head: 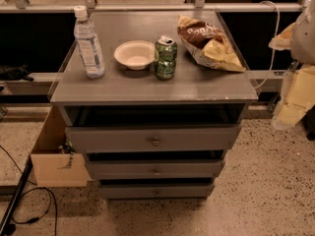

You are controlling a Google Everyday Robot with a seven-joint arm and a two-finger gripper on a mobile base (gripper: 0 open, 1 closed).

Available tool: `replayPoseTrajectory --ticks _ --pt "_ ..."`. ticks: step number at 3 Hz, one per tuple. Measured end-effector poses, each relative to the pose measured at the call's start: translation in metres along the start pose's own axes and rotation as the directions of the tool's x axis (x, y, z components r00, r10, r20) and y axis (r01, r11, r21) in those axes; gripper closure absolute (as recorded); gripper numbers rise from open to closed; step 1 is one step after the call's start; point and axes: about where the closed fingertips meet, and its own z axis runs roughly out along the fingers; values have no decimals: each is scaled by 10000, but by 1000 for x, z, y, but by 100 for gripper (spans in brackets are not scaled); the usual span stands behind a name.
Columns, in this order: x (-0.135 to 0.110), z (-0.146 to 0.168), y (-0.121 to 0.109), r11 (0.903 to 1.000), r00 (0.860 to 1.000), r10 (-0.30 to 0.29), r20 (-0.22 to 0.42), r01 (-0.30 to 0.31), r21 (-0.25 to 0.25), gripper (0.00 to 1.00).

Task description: Open top drawer

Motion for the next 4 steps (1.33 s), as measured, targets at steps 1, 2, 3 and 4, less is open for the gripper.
replayPoseTrajectory --ticks 1,2,3,4 --pt "0 0 0 10000 10000 2 1 -2 0 0" --pt "4 12 3 9972 9959 715 561 -726 166 0" --pt "17 53 14 9816 9630 1816 1993 -1896 218 0" --pt "27 76 16 9662 9292 2367 2838 -2557 314 0"
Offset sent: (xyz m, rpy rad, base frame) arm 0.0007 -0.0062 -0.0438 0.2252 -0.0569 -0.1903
